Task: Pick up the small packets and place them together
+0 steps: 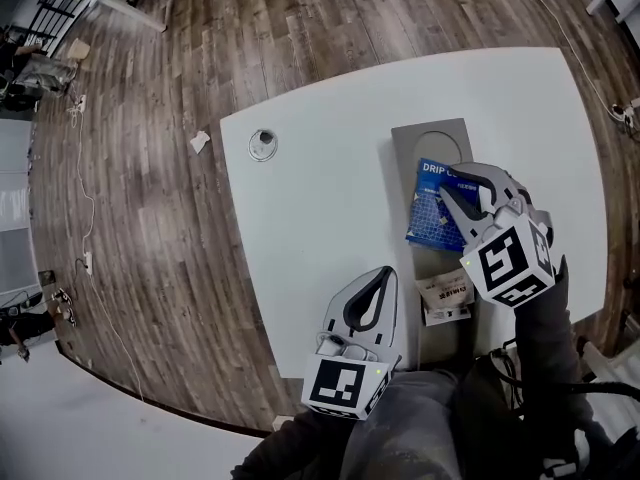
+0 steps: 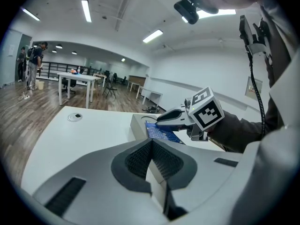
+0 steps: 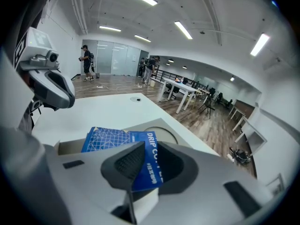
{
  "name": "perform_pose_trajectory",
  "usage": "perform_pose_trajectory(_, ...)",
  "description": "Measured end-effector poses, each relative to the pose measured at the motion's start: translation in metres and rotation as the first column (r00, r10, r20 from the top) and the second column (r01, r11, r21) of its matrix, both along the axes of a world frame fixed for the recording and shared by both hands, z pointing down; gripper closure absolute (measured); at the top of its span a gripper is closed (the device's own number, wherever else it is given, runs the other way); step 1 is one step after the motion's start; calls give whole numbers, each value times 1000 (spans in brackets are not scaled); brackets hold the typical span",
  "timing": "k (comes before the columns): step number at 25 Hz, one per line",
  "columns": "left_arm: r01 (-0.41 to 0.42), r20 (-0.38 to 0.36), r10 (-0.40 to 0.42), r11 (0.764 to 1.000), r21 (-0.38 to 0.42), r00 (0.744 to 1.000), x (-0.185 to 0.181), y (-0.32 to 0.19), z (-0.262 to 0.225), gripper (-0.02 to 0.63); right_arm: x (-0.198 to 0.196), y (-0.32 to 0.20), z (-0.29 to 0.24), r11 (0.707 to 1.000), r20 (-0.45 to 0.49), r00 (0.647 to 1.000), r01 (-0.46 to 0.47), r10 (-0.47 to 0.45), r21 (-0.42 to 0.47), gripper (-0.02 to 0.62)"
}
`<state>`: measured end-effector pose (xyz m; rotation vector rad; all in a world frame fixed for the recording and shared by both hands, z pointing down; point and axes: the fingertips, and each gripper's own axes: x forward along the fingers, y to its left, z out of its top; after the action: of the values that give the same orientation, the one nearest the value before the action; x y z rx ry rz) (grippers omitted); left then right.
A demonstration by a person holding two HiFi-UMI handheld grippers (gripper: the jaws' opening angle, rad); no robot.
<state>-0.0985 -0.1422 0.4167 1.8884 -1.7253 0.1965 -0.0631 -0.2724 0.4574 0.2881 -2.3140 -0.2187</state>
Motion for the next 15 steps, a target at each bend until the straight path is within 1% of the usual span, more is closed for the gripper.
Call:
perform_pose_trajectory(7, 3, 5, -3, 1000, 22, 1000, -4, 5, -5, 603, -2, -3, -8, 999, 16, 1000, -23, 23, 41, 528)
perform_pose_trajectory(12, -5, 11, 5, 998, 64, 1000, -1, 13, -20, 603, 0, 8, -27, 997, 29, 999, -37, 35, 71, 528)
perform_pose_trajectory(15, -25, 19, 23, 995, 94, 1000, 1, 19, -33, 603, 4, 16, -44, 994, 39, 998, -51, 48, 100, 528)
